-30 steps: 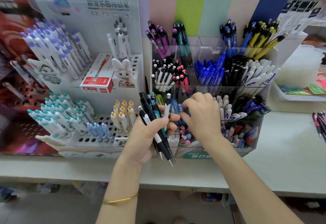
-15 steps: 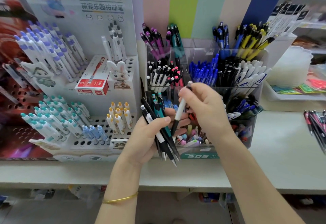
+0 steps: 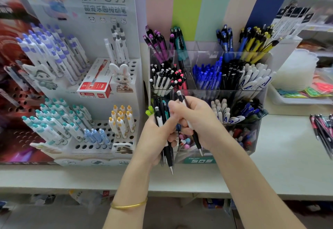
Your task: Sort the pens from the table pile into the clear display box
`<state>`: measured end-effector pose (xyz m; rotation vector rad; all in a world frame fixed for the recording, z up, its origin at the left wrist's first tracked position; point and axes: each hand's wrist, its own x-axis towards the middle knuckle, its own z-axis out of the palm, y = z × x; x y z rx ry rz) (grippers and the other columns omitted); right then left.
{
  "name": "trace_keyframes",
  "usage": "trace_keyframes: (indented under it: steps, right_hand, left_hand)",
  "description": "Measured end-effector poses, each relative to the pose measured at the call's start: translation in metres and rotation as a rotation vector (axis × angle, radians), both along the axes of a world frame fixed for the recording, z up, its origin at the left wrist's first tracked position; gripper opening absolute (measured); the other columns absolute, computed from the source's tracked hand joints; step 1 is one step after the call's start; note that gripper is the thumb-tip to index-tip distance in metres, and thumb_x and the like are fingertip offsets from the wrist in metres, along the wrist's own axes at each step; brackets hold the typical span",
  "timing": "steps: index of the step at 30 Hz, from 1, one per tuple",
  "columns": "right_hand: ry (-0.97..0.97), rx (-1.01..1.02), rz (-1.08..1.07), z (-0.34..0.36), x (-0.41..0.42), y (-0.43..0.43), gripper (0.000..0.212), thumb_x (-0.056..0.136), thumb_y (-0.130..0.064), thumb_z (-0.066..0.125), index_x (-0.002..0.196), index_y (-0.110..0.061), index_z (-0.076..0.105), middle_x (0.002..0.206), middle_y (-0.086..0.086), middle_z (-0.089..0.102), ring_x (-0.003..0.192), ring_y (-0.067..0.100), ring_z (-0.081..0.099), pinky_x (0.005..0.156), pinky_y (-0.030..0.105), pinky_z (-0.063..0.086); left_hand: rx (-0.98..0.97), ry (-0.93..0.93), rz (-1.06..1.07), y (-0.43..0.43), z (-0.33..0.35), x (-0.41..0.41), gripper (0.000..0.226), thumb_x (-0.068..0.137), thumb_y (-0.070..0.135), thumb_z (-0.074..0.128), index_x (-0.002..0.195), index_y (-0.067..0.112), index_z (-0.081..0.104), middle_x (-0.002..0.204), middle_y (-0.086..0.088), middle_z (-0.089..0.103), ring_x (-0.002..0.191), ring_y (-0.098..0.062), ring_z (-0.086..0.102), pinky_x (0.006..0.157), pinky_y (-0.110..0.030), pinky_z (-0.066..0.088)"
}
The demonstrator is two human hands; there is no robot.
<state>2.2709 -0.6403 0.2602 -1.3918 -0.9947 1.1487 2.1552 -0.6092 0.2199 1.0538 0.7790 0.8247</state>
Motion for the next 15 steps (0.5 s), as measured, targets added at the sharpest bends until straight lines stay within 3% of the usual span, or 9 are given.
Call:
trace_keyframes:
  steps: [1,3,5,7,10,13,14,15]
  right_hand:
    - [-0.158,-0.006,-0.012,-0.001,-0.001,0.0,0.027,0.086,-0.025,0.068,0.081,-0.002,0.055,0.06,-0.002,0.047,0.047,0.004,0.042,0.042,0.017,0.037]
    - [-0.424,0.025,-0.032,-0.003,-0.005,0.001,0.035,0.079,-0.032,0.074,0.079,-0.002,0.055,0.058,-0.007,0.05,0.048,-0.001,0.043,0.048,0.015,0.04]
    - [-0.515,0.073,-0.032,-0.003,-0.009,0.002,0.039,0.074,-0.038,0.077,0.076,-0.007,0.054,0.065,-0.003,0.055,0.052,0.002,0.046,0.051,0.019,0.043]
    - [-0.574,0.088,-0.016,-0.001,-0.011,0.005,0.041,0.073,-0.043,0.076,0.072,-0.01,0.051,0.066,-0.004,0.05,0.054,0.004,0.043,0.051,0.022,0.041]
    - [-0.617,0.098,0.041,0.001,-0.007,0.009,0.036,0.082,-0.031,0.07,0.063,-0.013,0.044,0.058,-0.007,0.038,0.05,0.004,0.034,0.049,0.017,0.029]
    - [-0.584,0.072,-0.004,-0.002,0.0,0.016,0.034,0.088,-0.013,0.055,0.06,-0.015,0.037,0.057,-0.006,0.034,0.049,0.005,0.03,0.049,0.02,0.025]
    - [-0.538,0.061,-0.052,-0.003,0.002,0.018,0.029,0.089,-0.01,0.051,0.063,-0.014,0.038,0.058,-0.005,0.036,0.05,0.004,0.03,0.05,0.021,0.027]
    - [-0.457,0.057,-0.109,-0.002,0.005,0.021,0.023,0.09,-0.009,0.046,0.068,-0.014,0.04,0.061,-0.003,0.041,0.052,0.005,0.033,0.051,0.022,0.029]
  left_hand:
    - [0.039,0.065,0.037,0.001,-0.001,0.001,0.021,0.089,0.024,0.068,0.098,0.008,0.058,0.054,0.007,0.048,0.047,-0.012,0.039,0.044,-0.026,0.035]
    - [0.089,0.194,0.118,0.006,-0.004,0.002,0.043,0.086,0.023,0.066,0.12,0.002,0.05,0.063,0.004,0.055,0.047,-0.009,0.045,0.045,-0.027,0.038]
    - [0.138,0.301,0.172,0.01,-0.006,0.003,0.06,0.083,0.024,0.063,0.134,0.002,0.039,0.078,-0.006,0.062,0.05,-0.008,0.052,0.045,-0.027,0.04]
    - [0.194,0.375,0.175,0.01,-0.005,0.005,0.07,0.075,0.033,0.061,0.134,0.004,0.038,0.093,-0.019,0.065,0.063,-0.017,0.062,0.046,-0.025,0.04]
    - [0.227,0.402,0.146,0.009,-0.001,0.006,0.06,0.068,0.034,0.058,0.118,0.002,0.047,0.077,-0.009,0.059,0.062,-0.021,0.056,0.047,-0.024,0.04]
    - [0.182,0.363,0.077,0.011,0.001,0.006,0.074,0.059,0.045,0.068,0.117,0.003,0.05,0.087,-0.027,0.057,0.071,-0.041,0.059,0.053,-0.037,0.049]
    - [0.136,0.329,0.044,0.011,0.002,0.006,0.075,0.061,0.045,0.073,0.119,0.004,0.049,0.089,-0.028,0.058,0.073,-0.04,0.062,0.055,-0.041,0.052]
    - [0.099,0.274,0.008,0.011,0.001,0.004,0.067,0.066,0.042,0.077,0.115,0.004,0.05,0.08,-0.02,0.058,0.063,-0.03,0.059,0.053,-0.037,0.049]
